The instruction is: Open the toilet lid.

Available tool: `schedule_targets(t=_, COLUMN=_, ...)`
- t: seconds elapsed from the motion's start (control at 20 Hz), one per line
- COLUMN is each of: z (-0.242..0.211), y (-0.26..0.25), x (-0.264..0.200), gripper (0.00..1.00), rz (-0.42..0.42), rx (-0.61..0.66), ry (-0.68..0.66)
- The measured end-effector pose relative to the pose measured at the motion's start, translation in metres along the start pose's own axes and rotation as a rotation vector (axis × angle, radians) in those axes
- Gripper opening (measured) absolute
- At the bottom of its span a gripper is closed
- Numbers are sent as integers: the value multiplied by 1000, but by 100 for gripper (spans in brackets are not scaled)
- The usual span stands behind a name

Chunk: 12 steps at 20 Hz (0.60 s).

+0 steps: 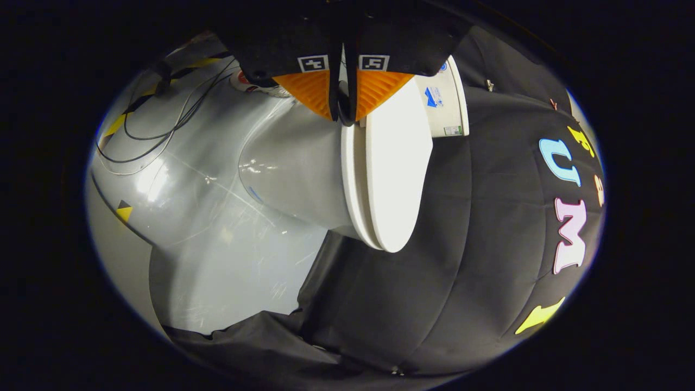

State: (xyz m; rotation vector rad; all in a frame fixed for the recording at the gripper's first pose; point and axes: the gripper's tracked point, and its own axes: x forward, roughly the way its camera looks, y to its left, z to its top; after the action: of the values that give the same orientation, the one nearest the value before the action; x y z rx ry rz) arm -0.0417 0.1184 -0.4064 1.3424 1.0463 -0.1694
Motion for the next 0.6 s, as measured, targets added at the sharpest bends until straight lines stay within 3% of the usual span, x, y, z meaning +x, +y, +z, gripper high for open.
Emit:
schedule_targets(t=0.25, z=1, y=16, x=-9, gripper=6, rz=-32, rx=-141, ry=-21)
schedule_targets(t=0.6, z=1, y=41, x=-25, gripper=6, rz=-13, rx=-192, ry=-38)
